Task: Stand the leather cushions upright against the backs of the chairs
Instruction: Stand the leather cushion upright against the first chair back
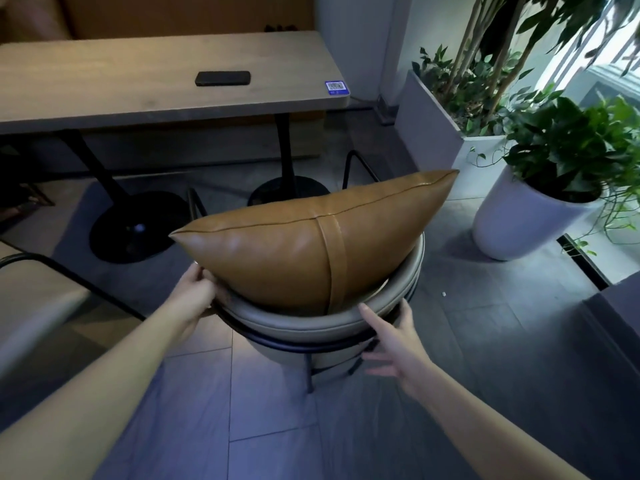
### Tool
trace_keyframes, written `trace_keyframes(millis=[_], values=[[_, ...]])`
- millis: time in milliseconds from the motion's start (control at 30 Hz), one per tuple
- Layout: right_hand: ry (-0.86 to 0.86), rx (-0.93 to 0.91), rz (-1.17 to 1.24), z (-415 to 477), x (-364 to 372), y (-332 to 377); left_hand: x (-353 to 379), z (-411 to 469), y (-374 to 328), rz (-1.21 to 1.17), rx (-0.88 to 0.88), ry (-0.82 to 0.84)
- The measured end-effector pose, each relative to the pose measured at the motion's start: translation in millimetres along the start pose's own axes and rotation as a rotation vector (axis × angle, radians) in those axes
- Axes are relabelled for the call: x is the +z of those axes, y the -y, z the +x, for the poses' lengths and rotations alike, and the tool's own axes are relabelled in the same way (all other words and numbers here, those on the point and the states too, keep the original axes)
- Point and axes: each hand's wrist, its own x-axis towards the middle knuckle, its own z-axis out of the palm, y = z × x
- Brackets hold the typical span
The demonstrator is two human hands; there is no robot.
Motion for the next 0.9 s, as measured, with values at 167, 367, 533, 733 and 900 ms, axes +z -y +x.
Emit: trace_keyframes(millis=[167, 367, 533, 733, 900], values=[[-0.066, 0.03, 0.071, 25, -21, 28, 4, -4, 5, -0.066, 0.017, 0.092], [-0.051, 0.024, 0.061, 44, -15, 41, 9, 14, 10, -0.134, 0.095, 0.039], [-0.011, 0.017, 0.099, 57, -9, 46, 8, 25, -3, -0.145, 0.103, 0.018], [-0.036, 0.001, 0.125, 71, -13, 54, 22, 29, -10, -0.161, 0.141, -0.006], [0.001, -0.047, 0.16, 75, -8, 57, 18, 43, -20, -0.118, 0.167, 0.03]])
